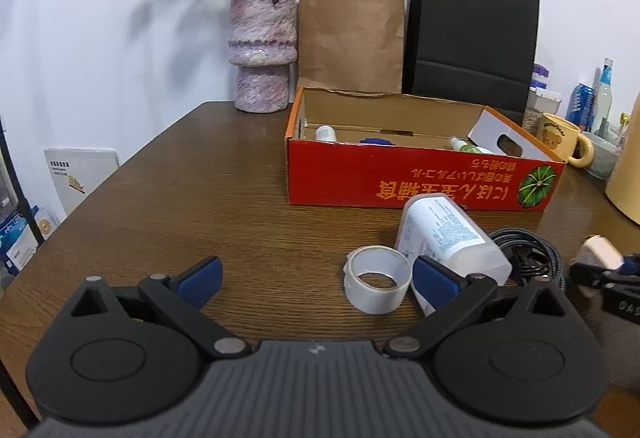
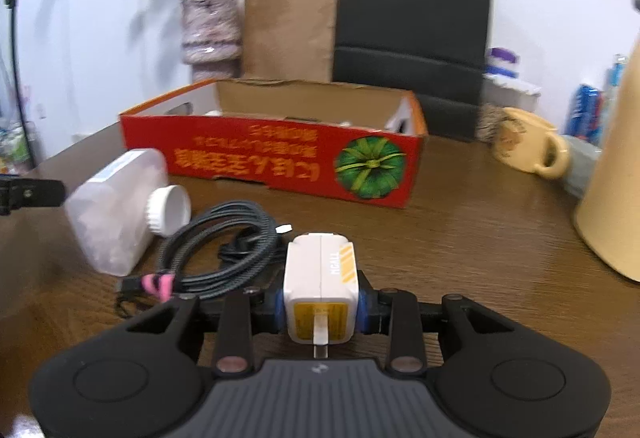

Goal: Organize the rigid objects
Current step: 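Close the right tool on the white charger plug, then close the left tool on the white tape roll while the right tool holds the charger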

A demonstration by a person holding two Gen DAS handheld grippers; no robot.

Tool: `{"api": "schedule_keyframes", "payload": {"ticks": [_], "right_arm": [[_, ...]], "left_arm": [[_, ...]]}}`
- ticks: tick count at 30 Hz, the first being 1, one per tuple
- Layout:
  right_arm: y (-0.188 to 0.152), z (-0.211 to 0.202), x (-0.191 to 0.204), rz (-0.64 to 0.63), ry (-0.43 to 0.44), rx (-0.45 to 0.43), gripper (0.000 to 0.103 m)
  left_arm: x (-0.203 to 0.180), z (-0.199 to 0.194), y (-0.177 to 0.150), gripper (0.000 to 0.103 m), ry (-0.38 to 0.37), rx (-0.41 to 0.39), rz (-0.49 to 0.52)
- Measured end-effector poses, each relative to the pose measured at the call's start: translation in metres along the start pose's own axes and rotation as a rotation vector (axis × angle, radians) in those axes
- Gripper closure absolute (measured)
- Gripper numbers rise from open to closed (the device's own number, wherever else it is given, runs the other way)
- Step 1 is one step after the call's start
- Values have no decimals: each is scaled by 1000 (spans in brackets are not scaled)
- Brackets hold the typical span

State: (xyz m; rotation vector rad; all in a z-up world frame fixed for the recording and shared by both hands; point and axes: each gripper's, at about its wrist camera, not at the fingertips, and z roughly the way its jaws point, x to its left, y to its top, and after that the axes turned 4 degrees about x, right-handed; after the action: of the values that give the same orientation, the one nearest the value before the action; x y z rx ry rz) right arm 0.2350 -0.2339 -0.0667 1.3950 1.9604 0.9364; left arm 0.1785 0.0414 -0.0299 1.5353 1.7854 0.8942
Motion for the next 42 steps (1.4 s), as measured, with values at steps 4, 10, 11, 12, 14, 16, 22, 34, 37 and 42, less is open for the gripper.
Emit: {"api": "schedule_keyframes", "payload": {"ticks": [4, 10, 11, 12, 14, 16, 22, 34, 37, 42], "right_arm": [[-1, -7, -8, 45, -43, -34, 72], [0, -15, -12, 68, -74, -82, 72], [-1, -16, -12, 68, -76, -86, 72], [-1, -17, -12, 68, -78, -89, 72], [-1, -19, -13, 74, -79, -95, 72], [-2, -21, -14, 83, -81, -99, 72], [-3, -22, -14, 94, -85, -108, 72], [-3, -22, -15, 103, -94, -109, 72], [-3, -22, -15, 102, -93, -105, 72], [-2, -19, -15, 102, -92, -95, 72]], "left_arm": [[4, 2, 1, 0, 8, 3, -13], [4, 8, 1, 0, 30, 34, -7], [4, 9, 0, 0, 31, 37, -4], [3, 11, 0, 0, 35, 42, 2], [3, 15, 0, 0, 51, 56, 15], [3, 22, 0, 0, 57, 76, 25], [1, 35, -1, 0, 31, 106, 53], [-26, 54, 1, 0, 13, 79, 153], [-26, 59, 3, 0, 0, 72, 148], [-26, 63, 5, 21, -72, 66, 138]]}}
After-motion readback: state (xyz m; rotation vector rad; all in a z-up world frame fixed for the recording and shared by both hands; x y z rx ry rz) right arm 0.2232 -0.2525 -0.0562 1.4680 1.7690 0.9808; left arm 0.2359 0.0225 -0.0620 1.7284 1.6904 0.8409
